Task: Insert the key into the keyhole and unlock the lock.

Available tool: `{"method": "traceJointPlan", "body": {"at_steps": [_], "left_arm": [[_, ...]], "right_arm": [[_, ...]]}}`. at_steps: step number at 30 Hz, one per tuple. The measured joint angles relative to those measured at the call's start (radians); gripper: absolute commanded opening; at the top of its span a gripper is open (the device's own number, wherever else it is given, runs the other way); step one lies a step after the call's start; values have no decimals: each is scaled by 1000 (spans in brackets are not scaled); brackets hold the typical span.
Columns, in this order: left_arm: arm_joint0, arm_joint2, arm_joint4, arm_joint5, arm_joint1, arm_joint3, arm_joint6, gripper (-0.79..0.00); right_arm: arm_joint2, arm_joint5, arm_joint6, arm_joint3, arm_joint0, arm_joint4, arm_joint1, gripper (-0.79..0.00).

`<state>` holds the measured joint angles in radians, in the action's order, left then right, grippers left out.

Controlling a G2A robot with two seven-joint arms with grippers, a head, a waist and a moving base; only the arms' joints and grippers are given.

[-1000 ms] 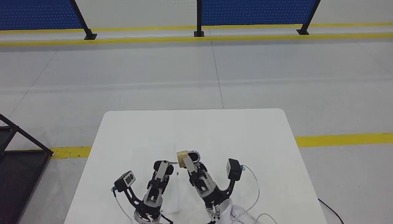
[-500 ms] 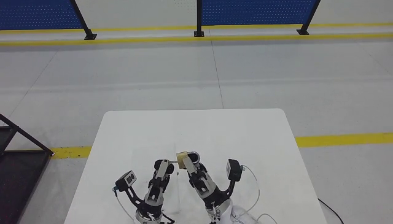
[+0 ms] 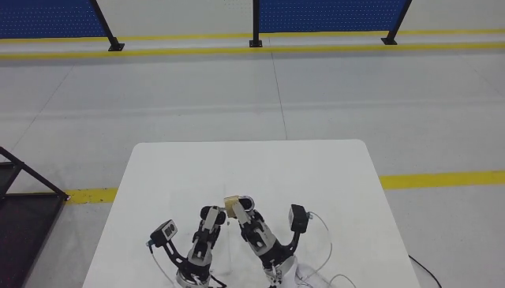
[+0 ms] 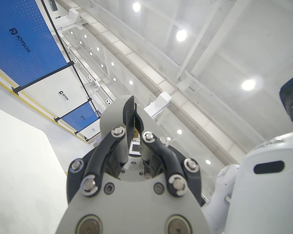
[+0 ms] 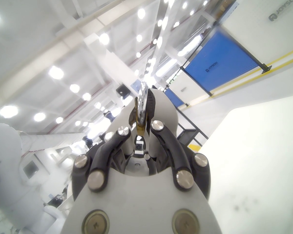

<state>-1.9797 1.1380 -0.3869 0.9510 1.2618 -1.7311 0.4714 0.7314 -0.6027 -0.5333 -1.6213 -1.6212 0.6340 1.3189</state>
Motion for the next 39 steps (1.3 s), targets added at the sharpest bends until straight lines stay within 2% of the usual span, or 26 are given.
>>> {"method": "traceJointPlan", "body": {"at_steps": [5,7,10,14,18,20,23,27,32,37,39], "left_arm": [[0,1,-9,-1,3,0,-3,-443],[-1,2,-12,-1,4,1,-4,-425],[-3,8,-10,1,5,-1,-5,-292],[-10,21,-4,9,5,-1,-11,-286],[-19,51,-10,33,0,6,-27,-403],[-23,71,-9,58,-5,13,-51,-413],[-31,94,0,62,-19,1,-109,-493],[-48,120,19,61,-39,-19,-160,-548],[-57,128,43,61,-59,-33,-200,-579],[-60,120,46,61,-76,-34,-237,-511],[-58,115,45,61,-82,-29,-246,-517]], "right_arm": [[-3,2,3,-1,3,3,-1,-785],[-2,2,1,-3,2,3,-1,-785],[1,0,-2,-11,-3,0,-3,-785],[8,-4,-5,-22,-13,0,-6,-785],[19,-18,1,-32,-27,8,-11,-785],[28,-26,21,-38,-38,18,-16,-785],[47,-27,64,-55,-55,42,-25,-785],[82,-36,107,-81,-82,38,-38,-785],[114,-44,159,-106,-105,9,-49,-785],[118,-23,199,-116,-109,4,-51,-785],[117,-18,207,-118,-109,5,-51,-785]]}}
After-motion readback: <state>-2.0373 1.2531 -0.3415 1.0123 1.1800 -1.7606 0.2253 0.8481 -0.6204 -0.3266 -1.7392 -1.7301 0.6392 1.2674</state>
